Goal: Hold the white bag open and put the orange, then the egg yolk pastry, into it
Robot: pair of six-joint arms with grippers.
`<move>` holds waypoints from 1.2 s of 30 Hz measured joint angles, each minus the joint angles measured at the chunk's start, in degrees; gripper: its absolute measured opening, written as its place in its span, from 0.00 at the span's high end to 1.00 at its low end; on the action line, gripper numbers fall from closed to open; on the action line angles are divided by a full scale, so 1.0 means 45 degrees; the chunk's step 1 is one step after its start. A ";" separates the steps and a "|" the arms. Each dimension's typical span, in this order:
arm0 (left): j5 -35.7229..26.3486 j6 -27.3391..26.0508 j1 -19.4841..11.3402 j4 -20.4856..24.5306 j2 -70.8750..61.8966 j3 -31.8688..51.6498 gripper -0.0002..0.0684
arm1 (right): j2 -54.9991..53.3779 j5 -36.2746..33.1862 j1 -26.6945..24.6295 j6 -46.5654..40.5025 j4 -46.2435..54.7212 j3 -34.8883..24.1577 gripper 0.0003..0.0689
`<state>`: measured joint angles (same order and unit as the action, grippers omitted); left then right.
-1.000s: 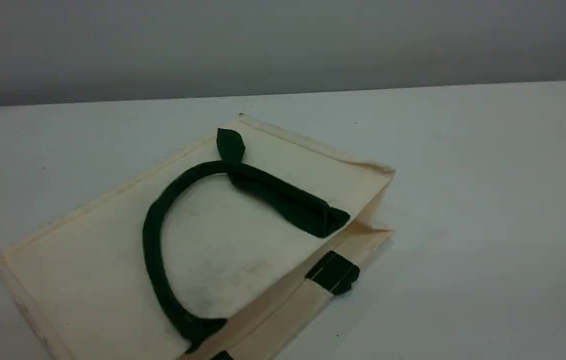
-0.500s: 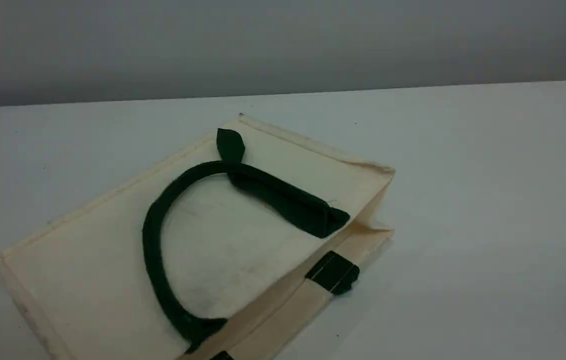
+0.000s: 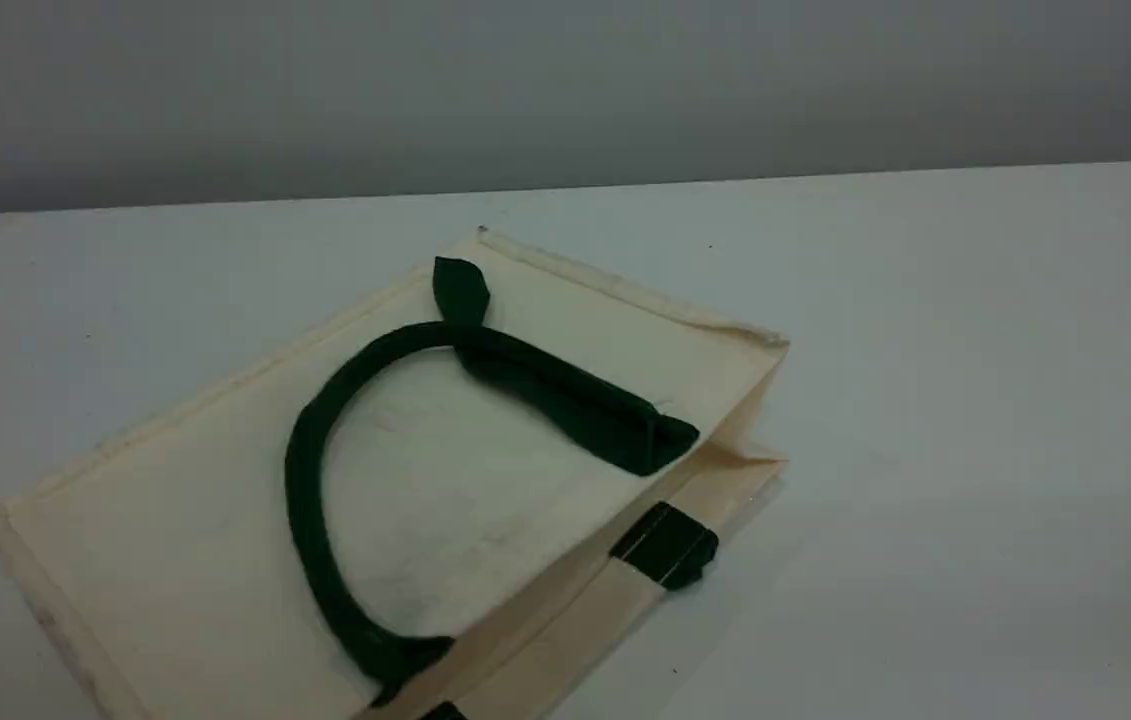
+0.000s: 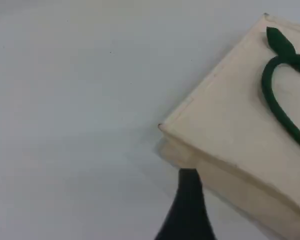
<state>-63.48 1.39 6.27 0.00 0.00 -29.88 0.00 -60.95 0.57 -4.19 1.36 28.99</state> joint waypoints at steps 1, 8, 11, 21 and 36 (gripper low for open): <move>0.0004 0.0000 -0.0089 0.0000 0.0000 0.0000 0.23 | 0.0000 0.0000 -0.0156 0.0000 0.0000 0.0000 0.33; 0.0014 0.0000 -0.0605 0.0000 0.0000 0.0000 0.23 | 0.0000 -0.0012 -0.0261 0.0012 -0.0005 0.0000 0.33; 0.0014 0.0000 -0.0605 0.0000 0.0000 0.0000 0.23 | 0.0000 -0.0012 -0.0261 0.0012 -0.0005 0.0000 0.33; 0.0014 0.0000 -0.0605 0.0000 0.0000 0.0000 0.23 | 0.0000 -0.0012 -0.0261 -0.0001 -0.0005 0.0000 0.33; 0.0003 -0.0011 -0.0605 0.0000 0.0000 0.0000 0.23 | 0.0000 -0.0012 -0.0261 0.0022 0.0007 0.0000 0.33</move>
<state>-63.47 1.34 3.55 0.00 0.00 -29.88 0.00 -61.00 -0.61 -4.09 1.39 28.99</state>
